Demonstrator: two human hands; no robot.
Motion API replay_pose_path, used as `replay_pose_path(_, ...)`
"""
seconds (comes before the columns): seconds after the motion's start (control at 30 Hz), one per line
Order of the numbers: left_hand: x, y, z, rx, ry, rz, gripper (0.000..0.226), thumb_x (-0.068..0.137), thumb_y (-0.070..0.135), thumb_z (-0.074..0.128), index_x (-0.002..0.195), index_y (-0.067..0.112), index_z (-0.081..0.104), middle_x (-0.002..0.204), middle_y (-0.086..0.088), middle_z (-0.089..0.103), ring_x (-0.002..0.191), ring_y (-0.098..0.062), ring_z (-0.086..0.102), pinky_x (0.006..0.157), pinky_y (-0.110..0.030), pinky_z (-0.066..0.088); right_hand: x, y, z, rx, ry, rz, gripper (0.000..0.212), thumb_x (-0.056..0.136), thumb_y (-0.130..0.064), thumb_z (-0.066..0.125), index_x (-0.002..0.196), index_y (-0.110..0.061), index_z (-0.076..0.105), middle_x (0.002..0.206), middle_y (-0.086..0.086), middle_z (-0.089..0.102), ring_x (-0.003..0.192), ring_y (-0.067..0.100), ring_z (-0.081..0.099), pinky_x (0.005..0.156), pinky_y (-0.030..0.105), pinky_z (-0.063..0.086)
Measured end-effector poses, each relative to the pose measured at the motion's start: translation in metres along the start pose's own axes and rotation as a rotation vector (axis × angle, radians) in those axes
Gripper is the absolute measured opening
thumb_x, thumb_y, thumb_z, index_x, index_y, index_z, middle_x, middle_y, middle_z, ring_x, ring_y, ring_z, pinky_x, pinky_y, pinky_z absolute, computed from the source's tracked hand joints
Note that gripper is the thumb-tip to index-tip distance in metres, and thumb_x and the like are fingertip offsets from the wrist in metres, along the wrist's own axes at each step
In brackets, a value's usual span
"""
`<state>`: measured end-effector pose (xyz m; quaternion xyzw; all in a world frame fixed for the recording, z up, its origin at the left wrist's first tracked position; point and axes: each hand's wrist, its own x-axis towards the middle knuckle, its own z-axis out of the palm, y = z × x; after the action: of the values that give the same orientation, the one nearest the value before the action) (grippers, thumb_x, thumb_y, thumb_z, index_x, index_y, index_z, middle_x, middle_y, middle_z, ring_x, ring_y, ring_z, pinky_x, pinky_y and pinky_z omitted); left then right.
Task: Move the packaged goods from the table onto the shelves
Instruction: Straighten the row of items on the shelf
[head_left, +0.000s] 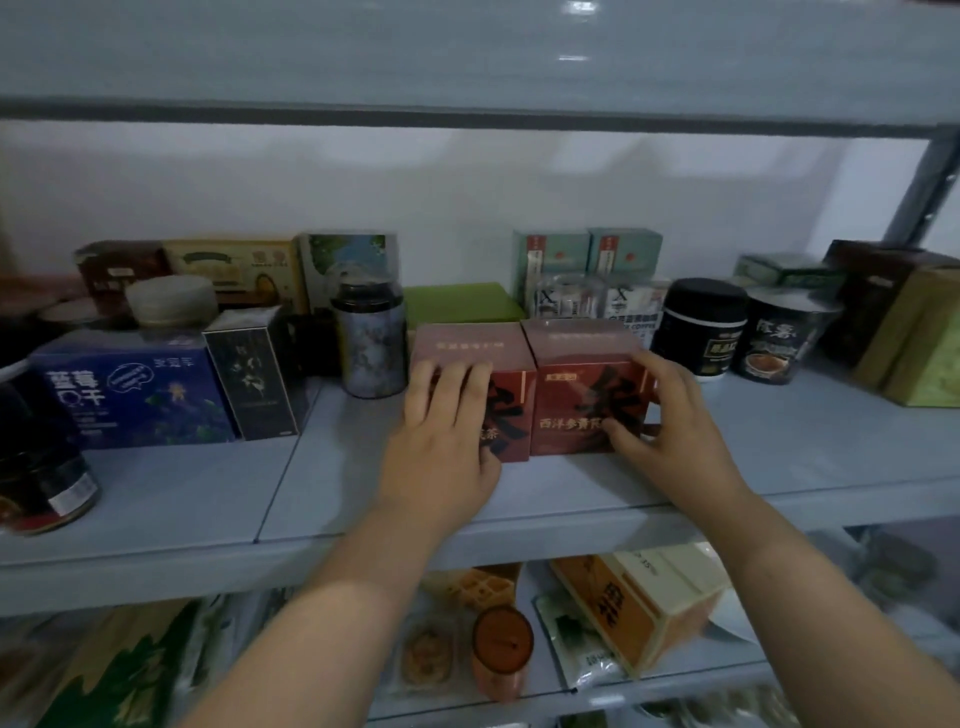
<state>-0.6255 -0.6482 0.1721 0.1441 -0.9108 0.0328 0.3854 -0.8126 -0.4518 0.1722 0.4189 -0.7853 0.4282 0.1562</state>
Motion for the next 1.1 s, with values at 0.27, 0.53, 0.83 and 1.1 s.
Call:
replay_pose_path(0.27,0.038,0.07,0.028,-0.007,-0.16,0.009,0.089,0.076,0.029,0.068,0.153,0.013,0.028,0.149,-0.005,0.029,0.144,-0.035,0.016,0.104,-0.045,0.05,0.013,0.06,-0.047,-0.008,0.033,0.025,0.082,0.085,-0.015,0.075,0.15,-0.035,0.03,0.142,-0.002,0.043,0.123,0.012,0.046,0.09,0.053,0.055)
replay_pose_path(0.53,0.045,0.09,0.052,0.042,-0.209,-0.018,0.101,0.084,0.032,0.059,0.161,0.018,-0.004,0.168,-0.001,-0.013,0.15,-0.03,-0.027,0.118,-0.041,-0.006,0.018,0.077,-0.048,0.058,0.0,0.04,0.099,0.091,0.003,0.055,0.152,-0.058,0.005,0.161,-0.003,0.032,0.131,0.025,0.05,0.09,0.034,0.045)
replay_pose_path(0.83,0.043,0.09,0.054,0.089,-0.206,-0.038,0.095,0.085,0.037,0.058,0.162,0.018,0.007,0.17,-0.006,-0.002,0.154,-0.036,-0.012,0.117,-0.056,0.03,0.018,0.085,-0.046,0.08,0.004,0.022,0.095,0.09,0.005,0.052,0.158,-0.044,0.007,0.165,-0.002,0.023,0.146,0.024,0.035,0.103,0.039,0.044)
replay_pose_path(1.1,0.046,0.094,0.049,0.104,-0.298,-0.071,0.087,0.092,0.047,0.05,0.161,0.036,-0.003,0.165,0.005,-0.026,0.15,-0.032,-0.029,0.116,-0.056,0.028,0.015,0.077,-0.048,-0.092,-0.022,0.046,0.092,0.092,-0.013,0.06,0.159,-0.04,0.005,0.168,0.002,0.013,0.139,0.03,0.039,0.091,0.045,0.051)
